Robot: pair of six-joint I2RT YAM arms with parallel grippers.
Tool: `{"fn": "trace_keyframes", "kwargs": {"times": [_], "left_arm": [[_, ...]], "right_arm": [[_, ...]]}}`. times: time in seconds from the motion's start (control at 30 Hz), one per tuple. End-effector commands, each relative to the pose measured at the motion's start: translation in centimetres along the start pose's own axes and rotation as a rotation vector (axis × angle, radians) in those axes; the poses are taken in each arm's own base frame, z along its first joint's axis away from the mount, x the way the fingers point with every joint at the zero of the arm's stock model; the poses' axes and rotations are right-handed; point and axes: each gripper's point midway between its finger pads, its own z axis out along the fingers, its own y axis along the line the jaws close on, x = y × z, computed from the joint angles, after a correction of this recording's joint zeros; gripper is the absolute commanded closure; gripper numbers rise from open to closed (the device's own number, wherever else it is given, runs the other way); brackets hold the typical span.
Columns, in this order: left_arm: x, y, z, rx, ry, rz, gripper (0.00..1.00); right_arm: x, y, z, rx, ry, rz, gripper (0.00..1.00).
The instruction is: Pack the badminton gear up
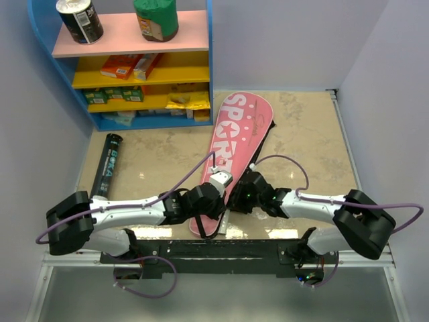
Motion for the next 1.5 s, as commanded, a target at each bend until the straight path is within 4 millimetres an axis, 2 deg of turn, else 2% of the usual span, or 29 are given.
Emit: {"fn": "trace_keyframes", "kwargs": {"times": [0.0, 0.03, 0.13, 0.17, 0.23, 0.37, 0.43, 0.53, 0.57, 0.63, 0.67, 0.7, 0.73, 0.77, 0.8, 0.87, 1.0, 1.2, 1.33, 1.47], "left_arm": [[0.4, -5.4, -1.1, 0.247, 0.033, -0.055, 1.0], [0.4, -5.4, -1.1, 0.247, 0.033, -0.055, 1.0], [0.1, -5.4, -1.2, 0.242, 0.027, -0.049, 1.0], [0.0, -5.4, -1.2, 0.236, 0.026, -0.048, 1.0], [-0.2, -5.3, -1.4, 0.232, 0.02, -0.044, 1.0], [-0.6, -5.0, -1.5, 0.21, 0.008, -0.028, 1.0], [-0.8, -5.0, -1.5, 0.209, 0.003, -0.023, 1.0], [-1.1, -5.1, -1.6, 0.214, -0.002, -0.019, 1.0], [-0.9, -4.5, -1.4, 0.178, 0.007, -0.013, 1.0], [-1.0, -4.3, -1.4, 0.167, 0.006, -0.011, 1.0], [-1.2, -4.4, -1.4, 0.167, 0.004, -0.01, 1.0], [-1.2, -4.4, -1.3, 0.167, 0.003, -0.006, 1.0], [-1.3, -4.4, -1.3, 0.165, 0.001, -0.006, 1.0], [-1.4, -4.3, -1.3, 0.164, 0.0, -0.005, 1.0], [-1.5, -4.2, -1.2, 0.162, -0.001, -0.004, 1.0], [-1.7, -4.1, -1.2, 0.158, -0.002, -0.006, 1.0], [-2.3, -4.0, -1.3, 0.16, -0.013, -0.005, 1.0], [-2.9, -4.0, -1.4, 0.157, -0.018, -0.002, 1.0], [-3.0, -3.9, -1.4, 0.154, -0.018, -0.002, 1.0], [-2.6, -3.7, -1.2, 0.15, -0.01, -0.004, 1.0]], "right_arm": [[-6.8, 8.5, -1.0, -0.31, -0.264, 0.189, 1.0], [-6.8, 8.4, -0.6, -0.312, -0.264, 0.198, 1.0], [-6.7, 8.7, 0.4, -0.299, -0.247, 0.176, 0.78], [-7.1, 9.3, 0.4, -0.302, -0.252, 0.16, 0.7], [-6.9, 8.8, 0.5, -0.271, -0.247, 0.133, 0.61], [-6.5, 8.6, 0.0, -0.24, -0.229, 0.087, 0.49], [-6.1, 7.6, -0.3, -0.193, -0.214, 0.059, 0.47], [-5.9, 7.0, -1.3, -0.162, -0.212, 0.035, 0.46], [-5.9, 6.8, -1.6, -0.152, -0.216, 0.029, 0.46], [-5.6, 6.1, -2.6, -0.12, -0.21, 0.007, 0.46], [-5.2, 5.0, -2.9, -0.08, -0.197, 0.005, 0.46], [-5.2, 5.0, -3.7, -0.091, -0.206, -0.004, 0.46], [-5.0, 4.6, -4.0, -0.084, -0.202, -0.008, 0.46], [-4.5, 3.4, -4.1, -0.055, -0.19, -0.01, 0.46], [-4.3, 3.5, -4.7, -0.072, -0.19, -0.014, 0.46], [-3.5, 2.2, -4.8, -0.053, -0.168, -0.026, 0.47], [-2.1, 1.0, -4.9, -0.068, -0.123, -0.05, 0.49], [-0.4, 0.7, -4.4, -0.155, -0.071, -0.044, 0.65], [-0.2, 0.0, -4.2, -0.135, -0.067, -0.055, 0.73], [-0.2, -1.7, -4.5, -0.057, -0.074, -0.081, 0.73]]}}
